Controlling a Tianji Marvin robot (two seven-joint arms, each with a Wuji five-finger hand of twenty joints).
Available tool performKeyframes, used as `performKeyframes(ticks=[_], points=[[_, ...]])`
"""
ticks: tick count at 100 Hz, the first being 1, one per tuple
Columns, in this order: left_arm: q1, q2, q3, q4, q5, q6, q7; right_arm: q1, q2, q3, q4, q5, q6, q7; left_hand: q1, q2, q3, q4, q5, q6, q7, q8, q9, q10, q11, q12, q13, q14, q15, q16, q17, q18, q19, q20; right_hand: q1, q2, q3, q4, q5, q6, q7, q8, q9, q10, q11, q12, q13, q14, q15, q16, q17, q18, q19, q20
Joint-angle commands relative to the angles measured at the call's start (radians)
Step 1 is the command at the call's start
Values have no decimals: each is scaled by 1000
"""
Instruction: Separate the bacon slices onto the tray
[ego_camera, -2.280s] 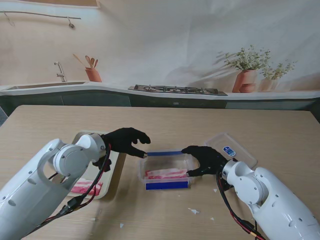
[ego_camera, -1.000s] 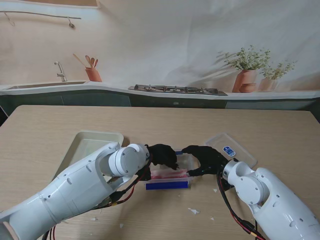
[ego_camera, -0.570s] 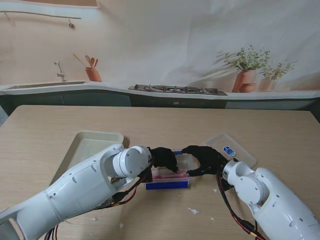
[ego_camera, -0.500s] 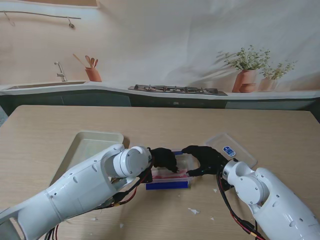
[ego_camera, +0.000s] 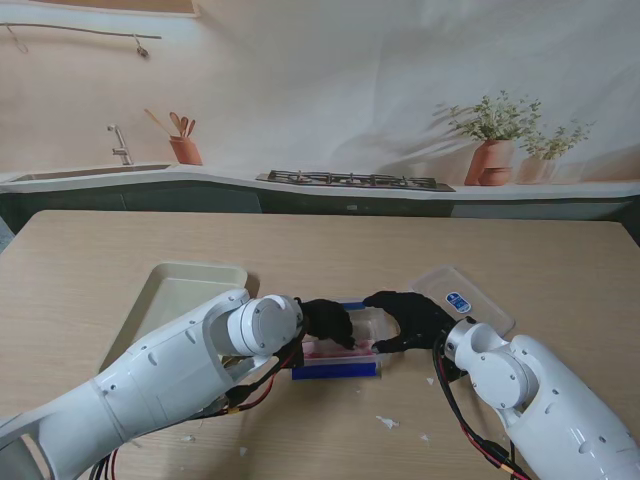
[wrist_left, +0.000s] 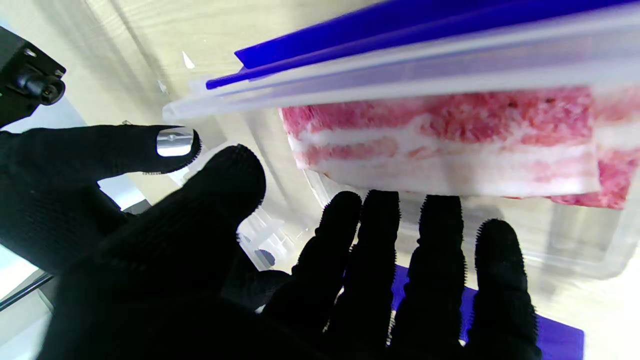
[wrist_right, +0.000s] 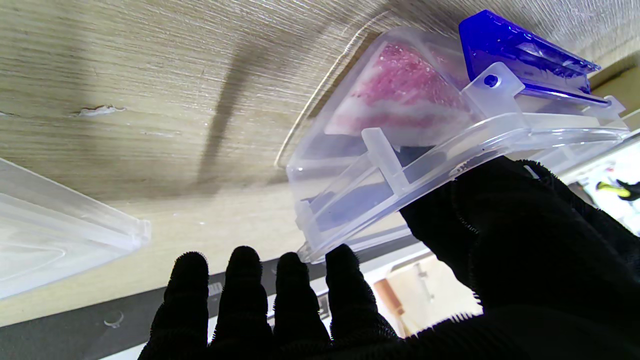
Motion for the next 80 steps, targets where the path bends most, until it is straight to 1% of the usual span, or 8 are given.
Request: performKeyframes(ticks=[1, 17, 23, 44, 53, 66, 72, 80], points=[[-1, 0, 1, -3, 1, 6, -17, -5, -6, -4, -6, 1, 3, 17, -3, -26, 13, 34, -16, -7, 17, 13, 22, -37, 49, 51, 36, -21, 38, 32, -21, -22, -19, -16, 6, 1, 1, -15, -13, 5, -13, -12, -13, -26, 21, 7, -27, -35, 1, 6, 2, 0, 11, 26], [-2, 3, 2, -7, 11, 4, -18, -6, -6, -3, -6, 1, 2, 16, 4, -74, 63, 28, -26, -8, 25, 18, 23, -64, 105, 144, 43, -40, 106, 93, -51, -30, -37, -31, 6, 3, 0, -15, -12, 4, -12, -12, -13, -25, 21, 7, -28, -35, 1, 6, 2, 0, 11, 26], [-5, 5, 5, -8, 18, -1, -20, -6, -6, -3, -6, 1, 3, 16, 10, -87, 81, 26, -29, -8, 31, 21, 28, -75, 122, 168, 54, -52, 124, 106, -54, -34, -38, -33, 6, 3, -1, -15, -12, 5, -12, -12, -13, -25, 21, 7, -28, -34, 0, 6, 3, 0, 11, 26], [-10, 10, 8, -19, 27, -5, -27, -7, -6, -3, -7, 2, 4, 17, 38, -141, 152, 14, -24, -3, 51, 31, 54, -92, 170, 237, 91, -72, 185, 144, -57, -38, -42, -40, 7, 3, -2, -14, -12, 2, -12, -12, -12, -26, 21, 7, -28, -35, 1, 6, 2, 0, 11, 26], [-14, 11, 10, -19, 27, -7, -32, -6, -6, -3, -6, 2, 5, 17, 48, -148, 172, 8, -18, -1, 60, 35, 68, -108, 206, 282, 110, -84, 226, 177, -57, -37, -41, -40, 8, 4, -2, -14, -12, 3, -12, -13, -13, -26, 21, 7, -28, -35, 0, 6, 3, 0, 11, 26], [-13, 8, 7, -18, 17, 2, -31, -4, -6, -5, -6, 4, 6, 18, 67, -142, 177, 5, -7, -2, 68, 39, 87, -121, 236, 327, 126, -89, 252, 203, -66, -35, -59, -49, 9, 6, -2, -14, -12, 2, -12, -13, -13, -26, 20, 7, -27, -35, 1, 6, 3, 0, 12, 26], [-13, 8, 7, -18, 17, 4, -31, -4, -6, -6, -5, 4, 7, 18, 88, -152, 164, -16, 2, -4, 74, 42, 107, -125, 233, 423, 139, -92, 265, 222, -67, -35, -61, -51, 10, 7, -2, -14, -12, 3, -11, -13, -13, -26, 20, 7, -27, -35, 1, 6, 3, 0, 12, 26], [-13, 7, 7, -20, 12, 12, -32, -4, -6, -6, -5, 4, 7, 18, 113, -165, 150, -36, 21, -11, 86, 47, 143, -133, 229, 495, 159, -96, 284, 236, -68, -32, -64, -54, 10, 8, -3, -14, -12, 2, -11, -13, -13, -27, 20, 7, -28, -35, 1, 6, 4, 0, 12, 26]])
